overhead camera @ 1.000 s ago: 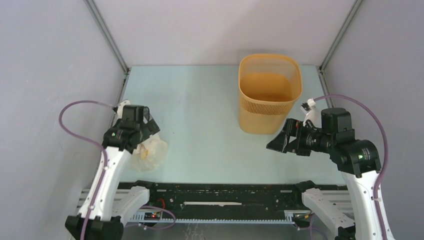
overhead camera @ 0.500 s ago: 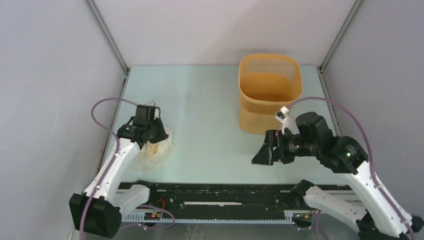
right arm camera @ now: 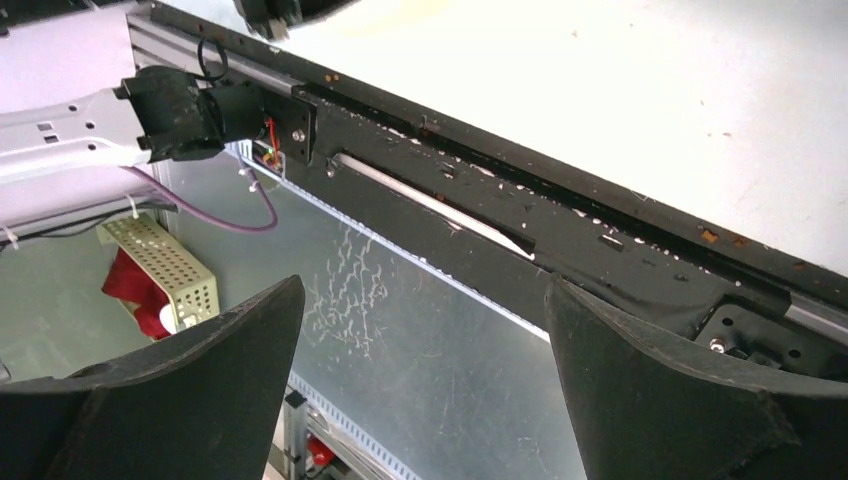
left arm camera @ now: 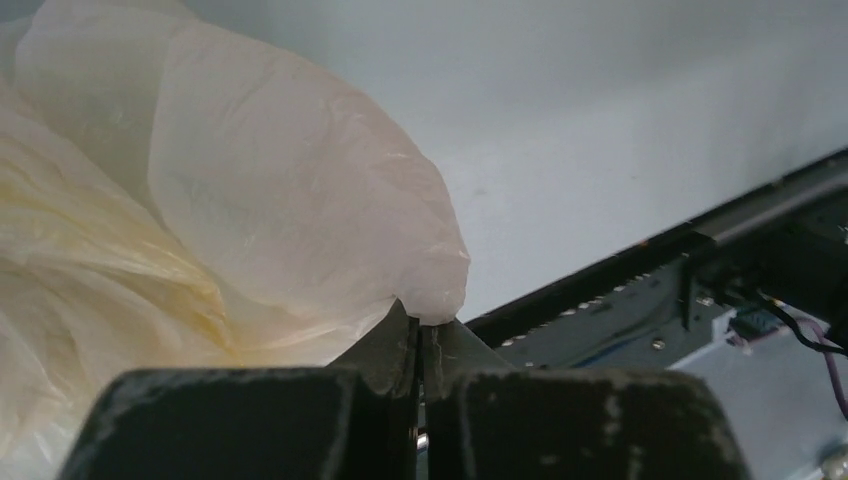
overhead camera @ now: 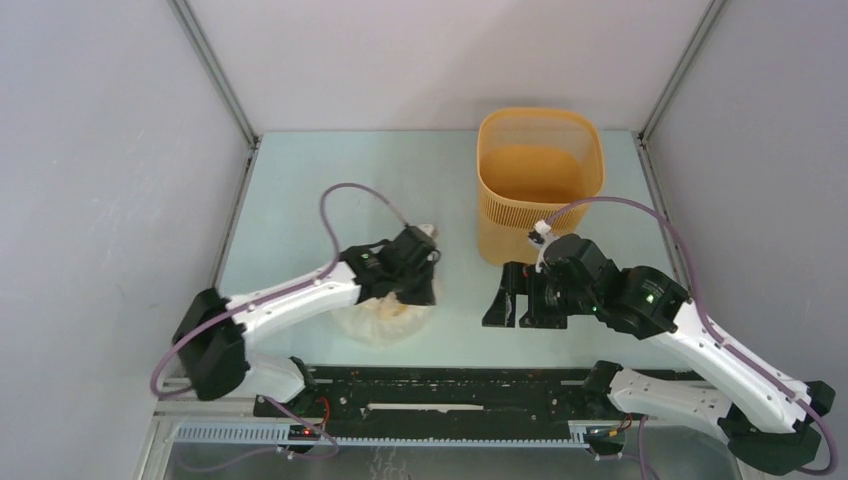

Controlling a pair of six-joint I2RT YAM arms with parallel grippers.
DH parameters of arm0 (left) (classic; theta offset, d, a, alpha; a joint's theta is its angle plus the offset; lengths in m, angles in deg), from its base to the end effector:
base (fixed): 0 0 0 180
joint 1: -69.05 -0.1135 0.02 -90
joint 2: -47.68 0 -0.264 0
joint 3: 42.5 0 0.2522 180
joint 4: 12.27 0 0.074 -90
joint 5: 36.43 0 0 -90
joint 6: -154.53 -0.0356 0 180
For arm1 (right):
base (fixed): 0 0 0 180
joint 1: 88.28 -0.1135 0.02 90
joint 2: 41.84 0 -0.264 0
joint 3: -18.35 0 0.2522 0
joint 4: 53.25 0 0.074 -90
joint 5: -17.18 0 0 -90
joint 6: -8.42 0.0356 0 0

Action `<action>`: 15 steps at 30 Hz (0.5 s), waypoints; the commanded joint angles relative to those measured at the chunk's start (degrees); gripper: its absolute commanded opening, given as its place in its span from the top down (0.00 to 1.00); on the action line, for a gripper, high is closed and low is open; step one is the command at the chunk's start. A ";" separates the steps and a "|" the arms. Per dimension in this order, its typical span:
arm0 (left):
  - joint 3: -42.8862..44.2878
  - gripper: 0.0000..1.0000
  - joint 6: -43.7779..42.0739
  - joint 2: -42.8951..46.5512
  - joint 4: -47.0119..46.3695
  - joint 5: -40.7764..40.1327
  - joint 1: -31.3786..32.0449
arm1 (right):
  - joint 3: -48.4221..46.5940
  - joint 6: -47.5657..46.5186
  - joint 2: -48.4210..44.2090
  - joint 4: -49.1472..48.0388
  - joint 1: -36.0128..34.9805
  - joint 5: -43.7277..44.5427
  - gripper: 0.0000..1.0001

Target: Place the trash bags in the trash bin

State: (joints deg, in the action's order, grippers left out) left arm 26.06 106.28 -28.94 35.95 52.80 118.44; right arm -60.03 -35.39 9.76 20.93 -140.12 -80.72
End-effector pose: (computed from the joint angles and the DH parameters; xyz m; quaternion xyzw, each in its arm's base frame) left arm 0.1758 -0.2042 0.2438 0.0618 0.9550 -0.2026 0.2076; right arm 0.0920 0.1250 0.3536 -0.0708 0.9271 0.3157 0.1892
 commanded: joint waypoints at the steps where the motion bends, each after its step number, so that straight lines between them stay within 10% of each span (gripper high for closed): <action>1: 10.58 0.94 3.06 -6.79 -4.08 0.33 6.65 | 2.89 3.64 -4.78 -1.01 3.28 1.17 0.00; 9: 16.02 0.30 -0.30 -4.42 2.59 -2.81 8.89 | 7.93 1.97 -10.70 0.05 11.26 -3.49 0.00; 15: 12.20 0.16 -1.31 5.76 11.49 -11.08 7.38 | 10.23 0.45 -9.70 -1.95 12.77 -7.50 0.00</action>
State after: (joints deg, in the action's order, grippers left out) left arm 39.62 106.09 -31.48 40.67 48.47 127.25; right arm -50.83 -33.75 -1.19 21.19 -127.62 -84.90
